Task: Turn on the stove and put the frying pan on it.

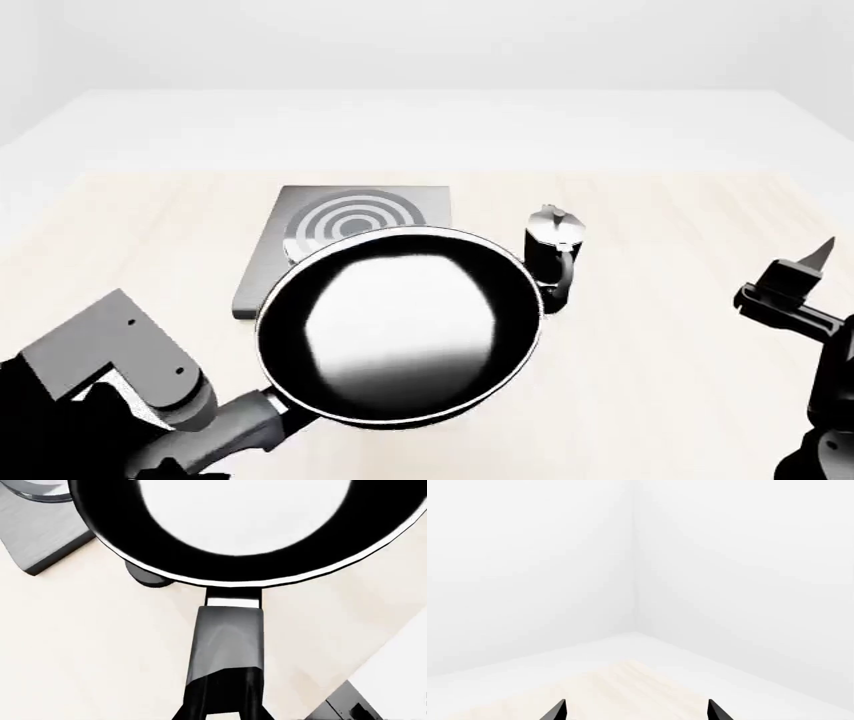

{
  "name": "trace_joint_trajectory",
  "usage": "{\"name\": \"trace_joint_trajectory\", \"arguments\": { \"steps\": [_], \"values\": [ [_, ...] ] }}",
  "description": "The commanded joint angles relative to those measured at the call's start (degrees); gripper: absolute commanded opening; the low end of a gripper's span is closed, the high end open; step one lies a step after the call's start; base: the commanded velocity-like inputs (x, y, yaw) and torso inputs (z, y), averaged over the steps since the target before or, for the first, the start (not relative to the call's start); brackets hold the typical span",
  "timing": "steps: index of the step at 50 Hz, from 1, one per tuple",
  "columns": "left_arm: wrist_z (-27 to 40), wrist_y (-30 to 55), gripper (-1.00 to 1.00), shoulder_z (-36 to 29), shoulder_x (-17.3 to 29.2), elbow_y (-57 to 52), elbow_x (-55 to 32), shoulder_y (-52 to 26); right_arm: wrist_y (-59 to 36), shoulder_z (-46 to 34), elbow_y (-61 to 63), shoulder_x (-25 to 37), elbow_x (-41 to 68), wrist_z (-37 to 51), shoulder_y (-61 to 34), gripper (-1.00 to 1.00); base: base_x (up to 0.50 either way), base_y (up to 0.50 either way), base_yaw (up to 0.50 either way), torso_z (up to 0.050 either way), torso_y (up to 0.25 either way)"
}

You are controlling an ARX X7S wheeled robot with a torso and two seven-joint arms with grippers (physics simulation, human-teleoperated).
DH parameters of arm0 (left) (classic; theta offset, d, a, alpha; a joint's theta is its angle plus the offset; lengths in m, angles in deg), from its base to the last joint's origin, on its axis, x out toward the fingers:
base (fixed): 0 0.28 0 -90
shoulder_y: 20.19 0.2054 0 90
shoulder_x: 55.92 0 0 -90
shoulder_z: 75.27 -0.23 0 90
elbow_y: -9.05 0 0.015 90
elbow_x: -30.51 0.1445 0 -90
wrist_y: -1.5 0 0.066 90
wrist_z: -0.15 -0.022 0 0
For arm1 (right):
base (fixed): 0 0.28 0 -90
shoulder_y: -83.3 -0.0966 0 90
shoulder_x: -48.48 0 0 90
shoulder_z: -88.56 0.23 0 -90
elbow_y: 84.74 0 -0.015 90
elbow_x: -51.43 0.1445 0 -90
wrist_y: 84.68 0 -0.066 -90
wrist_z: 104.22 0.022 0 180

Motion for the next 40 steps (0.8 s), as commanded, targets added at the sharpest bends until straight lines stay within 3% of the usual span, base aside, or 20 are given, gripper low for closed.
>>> {"name": "trace_joint_trajectory", "arguments": {
  "steps": [1, 10, 13, 14, 17, 20, 31, 33, 35, 36, 40],
  "values": [
    [1.0, -9.5, -1.0, 2.5, -4.1, 7.5, 2.9, -2.8, 0.9, 1.3, -1.4, -1.2, -0.5, -1.8, -0.3, 1.0, 0.0, 0.0, 0.0, 0.0, 0.0],
    [1.2, -16.1, -1.0, 3.0, -10.6, 17.7, 10.0, -2.6, 0.9, 1.5, -1.6, -0.9, -0.3, -1.7, -0.5, 1.0, 0.0, 0.0, 0.0, 0.0, 0.001],
    [3.3, -16.8, -1.0, 2.2, -12.6, 20.2, 11.1, -3.7, 1.0, 1.3, -1.7, -0.9, -0.3, -1.7, -0.6, 1.0, 0.0, 0.0, 0.0, 0.0, 0.0],
    [7.3, -16.9, -1.0, 0.8, -13.7, 22.1, 10.8, -5.1, 1.2, 1.2, -1.9, -0.9, -0.4, -1.7, -0.6, 1.0, 0.0, 0.0, 0.0, 0.0, 0.0],
    [3.7, -17.7, -1.0, 2.5, -15.3, 22.8, 12.6, -5.4, 1.1, 1.3, -1.9, -0.9, -0.3, -1.7, -0.6, 1.0, 0.0, 0.0, 0.0, 0.005, 0.004],
    [7.9, -17.8, -1.0, 0.9, -17.2, 25.6, 13.0, -7.3, 0.8, 1.3, -1.7, -0.8, -0.1, -1.6, -0.8, 1.0, 0.0, 0.0, 0.0, 0.0, 0.003],
    [6.1, -17.3, -1.0, -0.3, -22.7, 31.0, 18.4, -9.0, 1.2, 1.0, -1.8, -0.9, -0.1, -1.5, -0.6, 1.0, 0.0, 0.0, 0.0, 0.0, 0.001],
    [1.0, -16.9, -1.0, 0.4, -24.2, 30.9, 22.1, -8.6, 1.1, 1.0, -1.7, -0.9, 0.0, -1.4, -0.8, 1.0, 0.0, 0.0, 0.0, 0.0, 0.005],
    [1.3, -15.4, -1.0, -0.6, -25.0, 31.8, 23.1, -9.4, 1.0, 0.9, -1.7, -0.8, 0.1, -1.4, -0.9, 1.0, 0.0, 0.0, 0.0, 0.0, 0.0],
    [-2.5, -16.0, -1.0, 0.1, -25.9, 31.7, 25.0, -8.5, 0.8, 0.6, -1.8, -0.9, 0.1, -1.4, -1.2, 1.0, 0.0, 0.0, 0.0, 0.0, 0.0],
    [-3.5, -12.2, -1.0, -3.2, -28.6, 33.6, 28.8, -9.3, 1.3, 0.4, -2.2, -0.9, 0.0, -1.4, -1.0, 1.0, 0.0, 0.0, 0.0, 0.0, 0.003]
  ]
}}
